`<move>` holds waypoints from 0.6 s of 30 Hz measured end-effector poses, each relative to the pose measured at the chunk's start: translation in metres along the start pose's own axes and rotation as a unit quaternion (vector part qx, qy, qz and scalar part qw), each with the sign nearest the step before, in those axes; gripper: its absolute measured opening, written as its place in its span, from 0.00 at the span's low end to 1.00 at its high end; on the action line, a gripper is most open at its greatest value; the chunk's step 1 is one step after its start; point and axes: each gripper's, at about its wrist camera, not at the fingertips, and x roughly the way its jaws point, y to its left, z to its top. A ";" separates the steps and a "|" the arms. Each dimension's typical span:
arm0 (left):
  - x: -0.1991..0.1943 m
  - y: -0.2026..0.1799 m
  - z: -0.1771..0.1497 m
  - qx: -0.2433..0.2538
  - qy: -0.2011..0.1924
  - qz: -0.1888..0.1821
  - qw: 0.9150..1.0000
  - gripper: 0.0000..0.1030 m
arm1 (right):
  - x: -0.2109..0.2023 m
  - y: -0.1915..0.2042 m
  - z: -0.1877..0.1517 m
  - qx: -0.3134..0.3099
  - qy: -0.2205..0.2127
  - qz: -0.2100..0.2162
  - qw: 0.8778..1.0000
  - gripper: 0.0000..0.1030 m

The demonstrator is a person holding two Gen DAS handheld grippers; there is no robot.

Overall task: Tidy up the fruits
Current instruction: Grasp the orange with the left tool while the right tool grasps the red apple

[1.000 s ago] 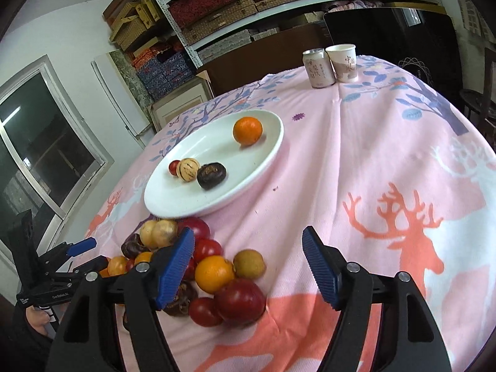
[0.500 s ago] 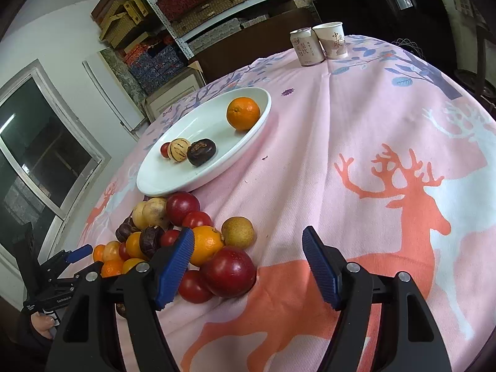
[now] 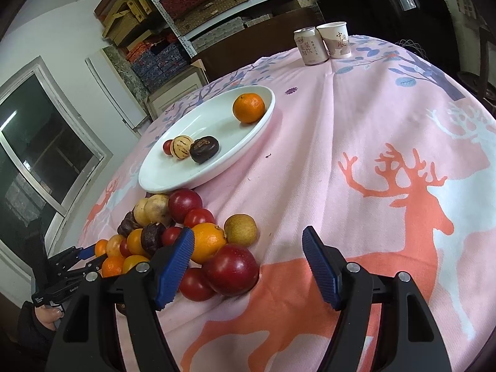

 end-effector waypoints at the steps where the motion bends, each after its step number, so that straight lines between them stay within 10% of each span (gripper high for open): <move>1: 0.001 -0.001 0.001 0.002 -0.001 0.002 1.000 0.39 | -0.001 0.001 0.000 -0.003 -0.001 0.001 1.000 0.71; 18: -0.033 0.004 -0.007 -0.035 -0.034 -0.029 0.998 0.38 | 0.001 0.022 -0.016 -0.064 0.038 -0.036 0.997 0.67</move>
